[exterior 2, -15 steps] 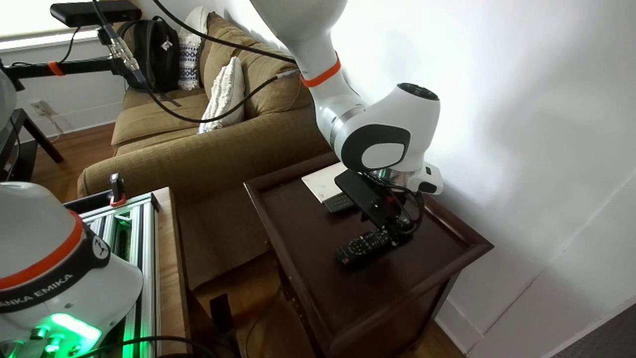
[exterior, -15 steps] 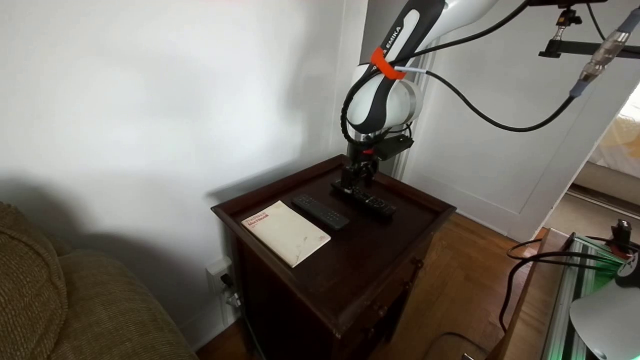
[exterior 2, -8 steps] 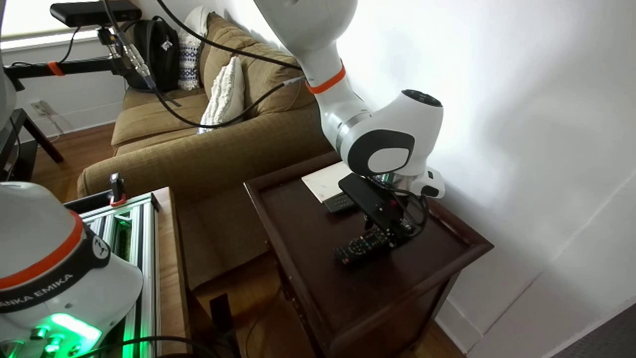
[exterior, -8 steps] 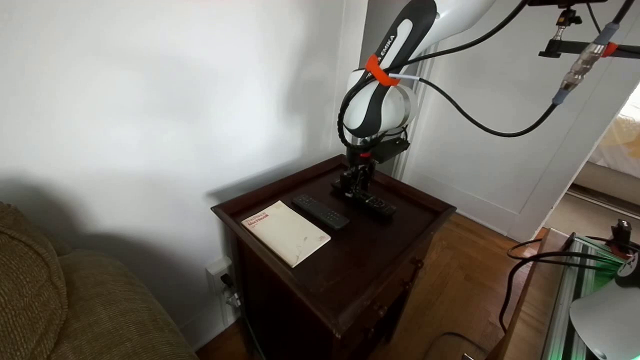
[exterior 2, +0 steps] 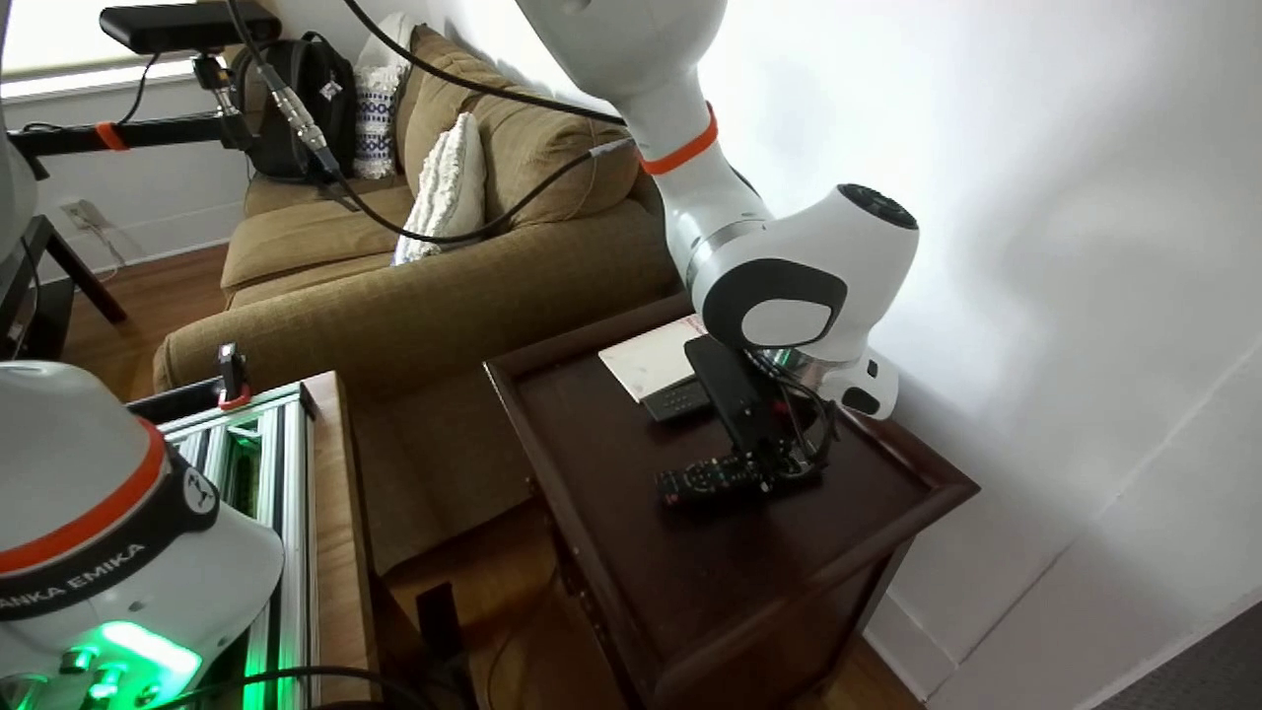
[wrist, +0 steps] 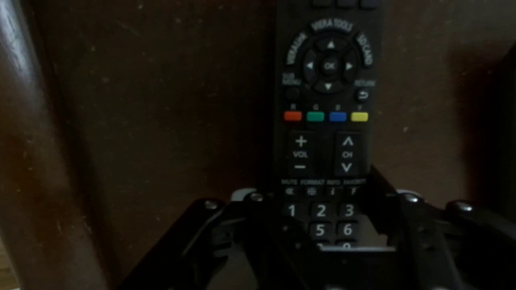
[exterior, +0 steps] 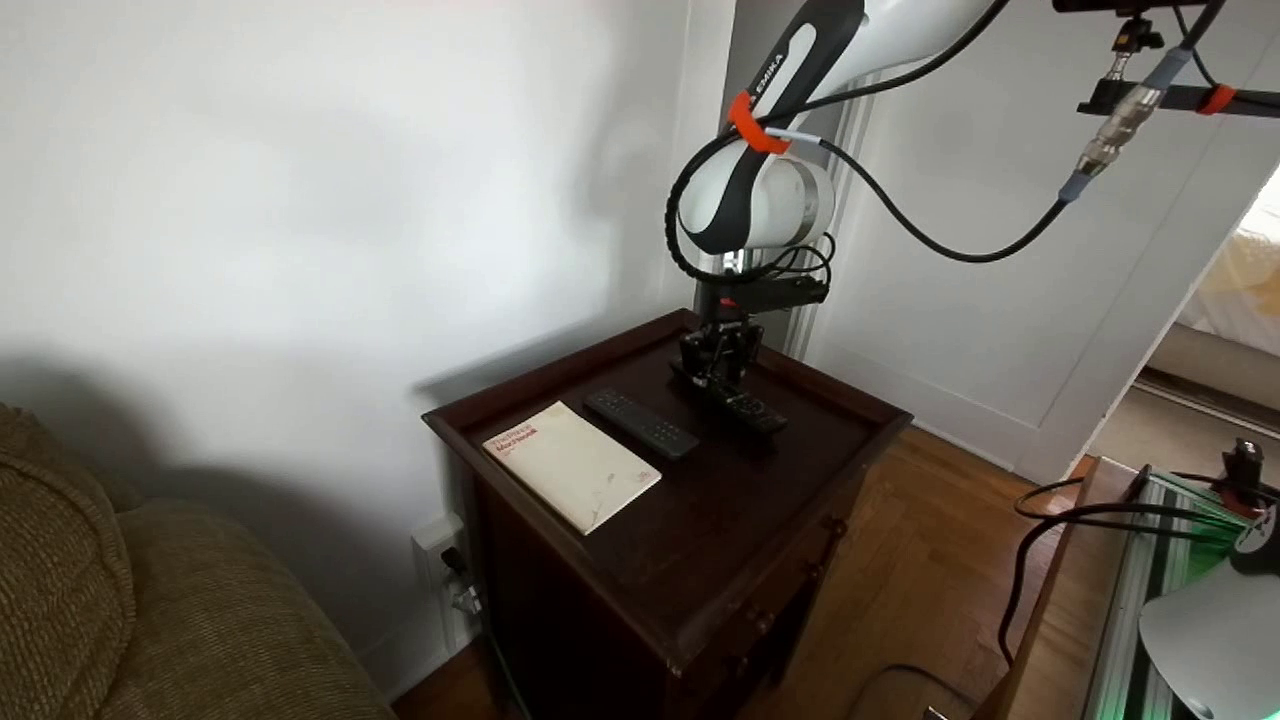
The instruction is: Turn the black remote on the right around
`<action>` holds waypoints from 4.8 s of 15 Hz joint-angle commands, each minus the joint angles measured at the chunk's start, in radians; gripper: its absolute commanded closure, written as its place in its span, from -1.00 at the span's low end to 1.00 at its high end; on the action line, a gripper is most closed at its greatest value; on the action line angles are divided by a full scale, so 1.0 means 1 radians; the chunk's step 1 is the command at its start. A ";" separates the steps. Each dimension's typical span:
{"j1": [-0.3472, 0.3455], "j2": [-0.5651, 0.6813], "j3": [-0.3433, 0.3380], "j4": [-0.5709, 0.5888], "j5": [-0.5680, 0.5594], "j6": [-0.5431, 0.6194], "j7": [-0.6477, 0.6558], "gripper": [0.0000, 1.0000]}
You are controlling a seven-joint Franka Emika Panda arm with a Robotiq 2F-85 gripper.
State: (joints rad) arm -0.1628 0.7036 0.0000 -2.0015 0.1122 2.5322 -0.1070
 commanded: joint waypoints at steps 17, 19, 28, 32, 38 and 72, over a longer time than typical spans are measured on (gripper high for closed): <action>0.020 0.012 -0.079 0.005 0.250 0.056 0.516 0.40; 0.022 0.014 -0.086 0.007 0.260 0.050 0.549 0.40; 0.064 0.023 -0.112 0.025 0.271 0.033 0.686 0.40; 0.079 0.028 -0.124 0.031 0.269 0.045 0.742 0.40; 0.076 0.042 -0.118 0.050 0.272 0.029 0.800 0.40; 0.147 -0.158 -0.143 -0.111 -0.260 0.015 0.161 -1.00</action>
State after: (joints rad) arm -0.0081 0.5454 -0.1510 -2.1158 -0.1423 2.5503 0.0497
